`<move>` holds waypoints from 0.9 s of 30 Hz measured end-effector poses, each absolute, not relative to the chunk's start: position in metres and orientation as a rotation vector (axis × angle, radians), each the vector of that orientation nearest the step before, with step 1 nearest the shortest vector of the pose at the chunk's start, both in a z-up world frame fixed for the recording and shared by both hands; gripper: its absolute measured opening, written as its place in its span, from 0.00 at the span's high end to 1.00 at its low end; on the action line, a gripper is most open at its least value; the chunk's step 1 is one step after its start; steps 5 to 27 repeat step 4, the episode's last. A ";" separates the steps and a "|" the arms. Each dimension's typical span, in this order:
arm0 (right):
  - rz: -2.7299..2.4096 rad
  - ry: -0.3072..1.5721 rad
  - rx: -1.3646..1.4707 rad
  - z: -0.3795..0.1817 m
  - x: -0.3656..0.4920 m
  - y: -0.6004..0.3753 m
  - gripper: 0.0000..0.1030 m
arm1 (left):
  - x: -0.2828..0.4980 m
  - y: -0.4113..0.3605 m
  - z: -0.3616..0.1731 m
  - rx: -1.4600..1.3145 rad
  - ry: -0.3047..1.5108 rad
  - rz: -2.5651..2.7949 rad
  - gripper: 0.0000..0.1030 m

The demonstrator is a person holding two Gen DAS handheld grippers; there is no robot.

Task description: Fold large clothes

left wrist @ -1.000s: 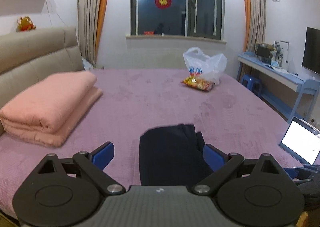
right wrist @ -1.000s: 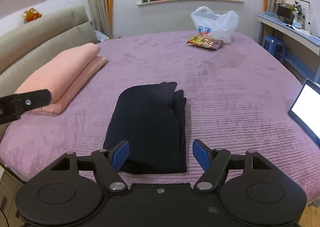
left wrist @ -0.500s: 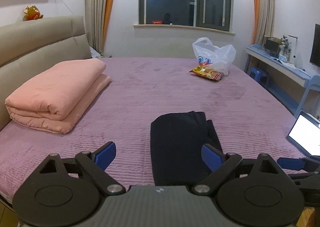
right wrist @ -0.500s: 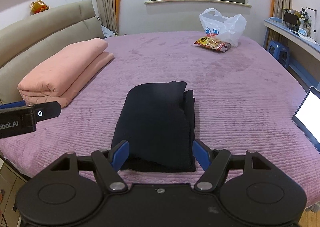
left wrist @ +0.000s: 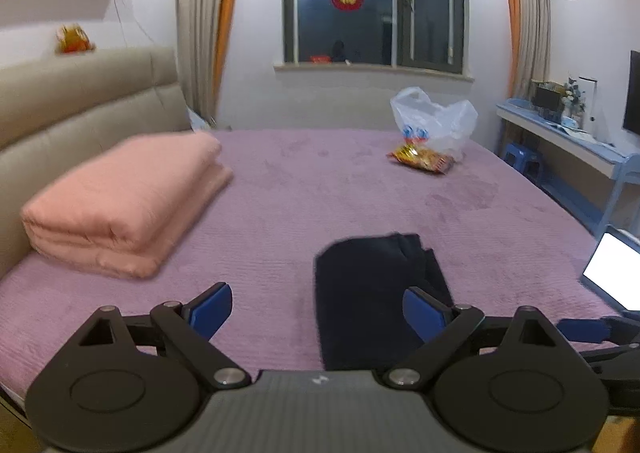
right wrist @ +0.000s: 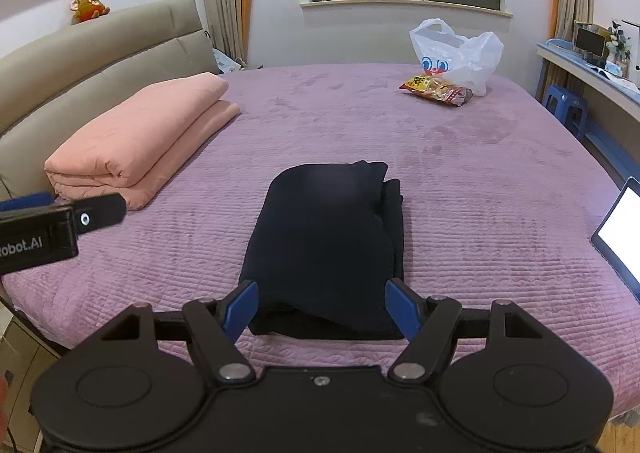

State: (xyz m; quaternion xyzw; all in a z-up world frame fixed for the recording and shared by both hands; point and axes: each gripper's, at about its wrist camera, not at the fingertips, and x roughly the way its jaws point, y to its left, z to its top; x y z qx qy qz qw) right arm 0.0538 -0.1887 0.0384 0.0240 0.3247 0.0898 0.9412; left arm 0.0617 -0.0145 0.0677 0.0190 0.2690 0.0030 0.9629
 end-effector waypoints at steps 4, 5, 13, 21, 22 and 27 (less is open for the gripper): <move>0.183 0.657 0.045 0.039 0.050 -0.186 0.19 | 0.061 -0.009 0.070 0.003 0.564 -0.008 0.11; 0.183 0.657 0.045 0.039 0.050 -0.186 0.19 | 0.061 -0.009 0.070 0.003 0.564 -0.008 0.11; 0.183 0.657 0.045 0.039 0.050 -0.186 0.19 | 0.061 -0.009 0.070 0.003 0.564 -0.008 0.11; 0.183 0.657 0.045 0.039 0.050 -0.186 0.19 | 0.061 -0.009 0.070 0.003 0.564 -0.008 0.11; 0.183 0.657 0.045 0.039 0.050 -0.186 0.19 | 0.061 -0.009 0.070 0.003 0.564 -0.008 0.11; 0.183 0.657 0.045 0.039 0.050 -0.186 0.19 | 0.061 -0.009 0.070 0.003 0.564 -0.008 0.11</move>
